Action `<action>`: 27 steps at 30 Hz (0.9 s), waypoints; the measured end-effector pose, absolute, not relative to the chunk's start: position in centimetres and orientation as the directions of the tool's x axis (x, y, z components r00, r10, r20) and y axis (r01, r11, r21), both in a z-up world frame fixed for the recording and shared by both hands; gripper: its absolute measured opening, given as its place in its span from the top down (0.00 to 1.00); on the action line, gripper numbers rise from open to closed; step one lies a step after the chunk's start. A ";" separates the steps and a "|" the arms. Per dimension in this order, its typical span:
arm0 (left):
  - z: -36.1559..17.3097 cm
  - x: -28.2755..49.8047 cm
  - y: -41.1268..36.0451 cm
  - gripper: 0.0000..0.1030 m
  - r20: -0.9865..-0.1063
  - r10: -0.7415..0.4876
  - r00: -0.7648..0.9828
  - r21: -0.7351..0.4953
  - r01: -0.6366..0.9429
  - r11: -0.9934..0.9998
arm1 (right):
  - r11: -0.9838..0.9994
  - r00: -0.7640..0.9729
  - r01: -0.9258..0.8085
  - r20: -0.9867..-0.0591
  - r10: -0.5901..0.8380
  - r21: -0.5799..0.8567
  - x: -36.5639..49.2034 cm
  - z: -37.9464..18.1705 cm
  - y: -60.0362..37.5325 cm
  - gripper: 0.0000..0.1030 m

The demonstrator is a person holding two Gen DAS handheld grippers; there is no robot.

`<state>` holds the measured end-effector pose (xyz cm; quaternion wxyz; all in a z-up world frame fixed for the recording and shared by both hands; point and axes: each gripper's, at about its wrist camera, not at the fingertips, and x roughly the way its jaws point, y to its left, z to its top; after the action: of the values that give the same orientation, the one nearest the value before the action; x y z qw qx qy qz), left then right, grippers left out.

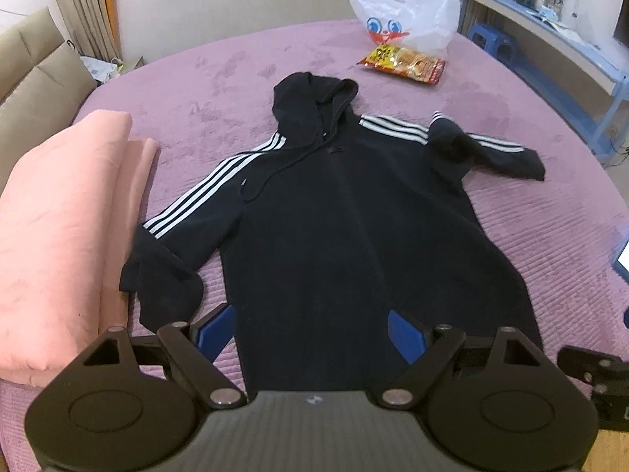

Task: Fold large clothes
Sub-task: 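Move both grippers over the black hoodie toward its sleeves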

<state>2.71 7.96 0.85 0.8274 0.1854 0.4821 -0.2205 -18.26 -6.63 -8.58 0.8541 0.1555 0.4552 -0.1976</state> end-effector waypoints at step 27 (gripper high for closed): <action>-5.5 9.2 9.7 0.22 -0.887 -0.104 0.449 0.097 0.403 0.910 | 0.838 0.471 0.546 -0.831 -0.295 0.013 -16.5 -10.8 -11.4 0.01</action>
<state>9.23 9.70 -5.51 0.8382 0.1486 0.5024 -0.1512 -16.53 -11.37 -10.78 0.8462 0.1397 0.4503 -0.2484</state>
